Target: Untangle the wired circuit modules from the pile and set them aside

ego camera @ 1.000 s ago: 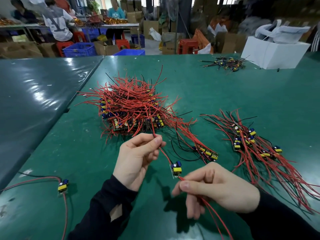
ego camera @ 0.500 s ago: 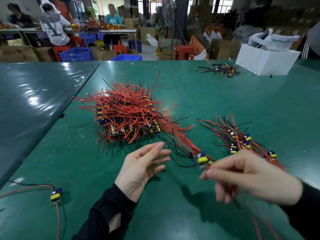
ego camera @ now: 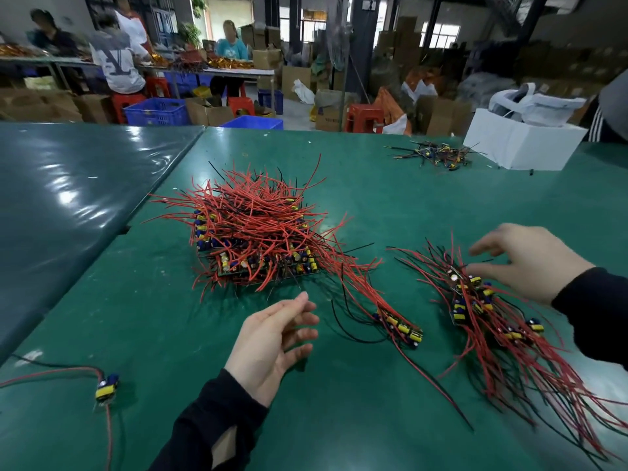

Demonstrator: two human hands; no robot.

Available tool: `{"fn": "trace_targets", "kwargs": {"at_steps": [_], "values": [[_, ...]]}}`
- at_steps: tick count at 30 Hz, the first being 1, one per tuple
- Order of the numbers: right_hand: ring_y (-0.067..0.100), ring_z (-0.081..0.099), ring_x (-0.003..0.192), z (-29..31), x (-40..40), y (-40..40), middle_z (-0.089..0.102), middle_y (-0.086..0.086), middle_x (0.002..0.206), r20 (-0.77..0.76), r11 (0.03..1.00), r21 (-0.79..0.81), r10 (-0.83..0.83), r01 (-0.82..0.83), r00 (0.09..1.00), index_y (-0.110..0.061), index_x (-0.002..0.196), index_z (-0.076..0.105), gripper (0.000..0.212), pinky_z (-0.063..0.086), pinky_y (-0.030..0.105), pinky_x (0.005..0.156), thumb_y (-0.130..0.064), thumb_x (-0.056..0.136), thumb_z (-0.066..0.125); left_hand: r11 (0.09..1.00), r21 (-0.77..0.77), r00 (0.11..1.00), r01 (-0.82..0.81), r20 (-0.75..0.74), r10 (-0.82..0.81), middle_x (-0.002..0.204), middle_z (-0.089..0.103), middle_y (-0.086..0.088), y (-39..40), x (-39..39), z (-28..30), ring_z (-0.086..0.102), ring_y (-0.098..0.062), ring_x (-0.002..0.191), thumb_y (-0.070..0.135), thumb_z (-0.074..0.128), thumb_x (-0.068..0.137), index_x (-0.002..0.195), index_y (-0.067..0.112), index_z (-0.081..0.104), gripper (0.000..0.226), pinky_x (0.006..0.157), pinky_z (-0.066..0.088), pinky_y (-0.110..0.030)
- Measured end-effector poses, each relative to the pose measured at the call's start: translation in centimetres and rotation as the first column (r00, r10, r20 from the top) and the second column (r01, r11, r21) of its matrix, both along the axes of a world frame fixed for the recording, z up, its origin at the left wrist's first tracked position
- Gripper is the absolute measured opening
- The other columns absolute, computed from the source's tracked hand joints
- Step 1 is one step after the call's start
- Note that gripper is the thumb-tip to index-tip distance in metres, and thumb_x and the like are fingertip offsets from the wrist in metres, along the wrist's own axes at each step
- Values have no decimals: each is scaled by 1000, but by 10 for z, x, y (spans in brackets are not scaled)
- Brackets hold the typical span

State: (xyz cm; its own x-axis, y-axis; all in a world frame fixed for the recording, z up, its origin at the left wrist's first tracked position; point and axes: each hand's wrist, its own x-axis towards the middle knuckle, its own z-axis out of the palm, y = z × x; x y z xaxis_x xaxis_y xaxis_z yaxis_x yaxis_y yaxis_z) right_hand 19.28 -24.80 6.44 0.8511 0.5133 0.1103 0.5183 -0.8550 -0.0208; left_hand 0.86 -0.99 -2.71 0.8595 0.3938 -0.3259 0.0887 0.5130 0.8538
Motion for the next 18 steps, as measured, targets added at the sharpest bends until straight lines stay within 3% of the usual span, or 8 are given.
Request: {"fn": "trace_targets", "kwargs": {"at_steps": [2,6,9,12,13,15,16,18], "values": [[14,66,92,-4,-16,22,71,-3,95,-97,980,154,142,-126,985,-23,93,73,23,44,20,78,-40,78,71,1000,-6,1000,8,4,-8,66,64,-1,1,0,0,59,-10,52,27,65,82,73,13,71,18,45,47,-20],[14,61,101,-46,-37,57,66,-4,107,-291,987,-45,135,-155,947,-21,109,65,54,45,22,85,-60,72,67,1000,-7,1000,4,7,-4,64,64,-1,2,0,0,58,-10,51,24,63,86,65,14,74,25,45,47,-20],[22,58,92,-64,-42,66,63,1,91,-208,986,-93,119,-141,971,-24,89,61,38,41,27,75,-57,73,68,1000,-15,1000,-4,21,4,65,64,-2,3,1,-1,58,-11,51,21,60,89,73,12,71,22,46,48,-20],[17,53,69,-65,-44,64,57,-4,67,-251,974,133,213,-184,944,-23,68,53,23,38,28,63,-35,79,69,997,-58,998,-57,19,58,64,64,-3,4,3,-4,59,-11,51,13,53,94,82,7,65,18,47,49,-19],[12,53,62,-63,-46,64,57,-5,61,-349,932,319,282,-169,894,-21,66,55,21,39,26,59,-23,81,69,994,-74,997,-80,16,81,64,64,-3,4,4,-5,60,-11,52,9,51,95,84,6,64,17,47,50,-19],[9,57,53,-52,-56,64,59,-3,59,-559,748,663,494,1,666,-14,69,60,19,45,21,53,-3,83,66,993,-84,996,-82,19,84,70,66,-6,5,6,-5,63,-13,56,7,50,95,88,5,63,15,51,52,-21],[12,59,51,-48,-60,65,59,1,60,-598,675,733,580,84,553,-9,71,61,16,47,21,50,1,83,65,995,-80,998,-55,30,58,73,68,-7,4,6,-5,64,-14,59,8,52,93,89,4,64,13,53,53,-21],[13,58,48,-46,-67,70,57,6,61,-622,651,752,650,103,437,-5,75,60,12,47,20,47,3,82,63,997,-59,997,43,73,-39,77,70,-9,-1,7,-4,67,-16,64,17,58,87,86,5,68,15,56,54,-22]]}}
